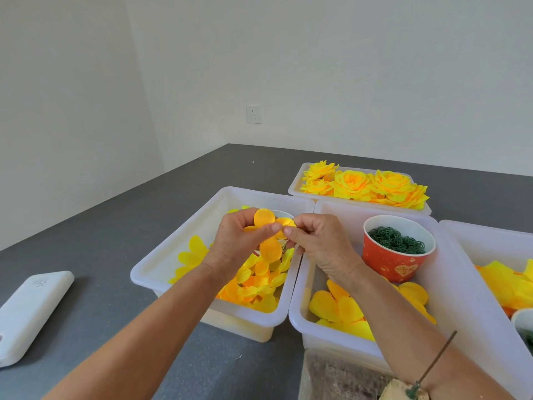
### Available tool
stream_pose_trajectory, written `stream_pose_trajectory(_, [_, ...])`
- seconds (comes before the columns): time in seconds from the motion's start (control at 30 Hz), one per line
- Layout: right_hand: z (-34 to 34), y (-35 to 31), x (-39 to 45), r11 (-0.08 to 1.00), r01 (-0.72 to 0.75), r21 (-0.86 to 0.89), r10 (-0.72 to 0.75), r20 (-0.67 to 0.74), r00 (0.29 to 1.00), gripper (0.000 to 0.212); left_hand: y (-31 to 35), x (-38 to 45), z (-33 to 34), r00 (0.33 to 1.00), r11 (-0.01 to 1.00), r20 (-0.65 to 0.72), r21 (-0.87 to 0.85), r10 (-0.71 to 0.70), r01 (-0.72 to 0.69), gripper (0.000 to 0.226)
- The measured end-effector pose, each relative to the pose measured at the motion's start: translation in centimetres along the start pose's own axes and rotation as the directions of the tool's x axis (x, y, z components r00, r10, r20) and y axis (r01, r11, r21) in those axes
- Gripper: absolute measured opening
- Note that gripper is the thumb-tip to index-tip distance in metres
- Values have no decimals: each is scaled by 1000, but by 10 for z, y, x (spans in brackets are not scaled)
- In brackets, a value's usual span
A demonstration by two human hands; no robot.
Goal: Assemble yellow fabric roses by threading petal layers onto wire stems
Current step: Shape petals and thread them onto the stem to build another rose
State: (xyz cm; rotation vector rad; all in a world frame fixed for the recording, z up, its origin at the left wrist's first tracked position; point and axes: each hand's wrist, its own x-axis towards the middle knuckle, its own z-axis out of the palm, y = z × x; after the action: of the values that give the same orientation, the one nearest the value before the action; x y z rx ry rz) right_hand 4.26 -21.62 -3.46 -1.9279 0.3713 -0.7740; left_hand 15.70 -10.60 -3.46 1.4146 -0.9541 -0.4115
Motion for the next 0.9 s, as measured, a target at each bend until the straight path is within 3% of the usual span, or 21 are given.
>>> stream_pose_trajectory(0.13, [0,-2,0,948,-78,308,52,93,994,11,5,3,-6,971,926,151,-302,-187,225,9])
stream_pose_trajectory(0.2, [-1,-3,1,912,-126,391,78,138,987,11,8,5,-9,954,895,208,-350,-214,277,10])
stream_pose_trajectory(0.33, [1,-5,-2,974,-55,220,51,24,998,19,4,3,-7,975,978,166,-123,-149,170,26])
stream_pose_trajectory(0.43, [3,-1,-4,1000,-7,21,9,-80,997,28,-1,2,-6,988,994,121,61,-98,91,18])
stream_pose_trajectory(0.57, [6,1,-2,994,25,-104,-40,-138,990,33,-2,2,-3,996,991,80,126,-50,39,12])
stream_pose_trajectory(0.67, [6,3,-1,996,-2,-90,-8,-108,994,9,0,1,-3,997,993,68,117,-35,27,10])
stream_pose_trajectory(0.9, [5,2,1,1000,-14,-5,13,-97,995,11,4,-2,2,998,996,45,82,-31,28,10])
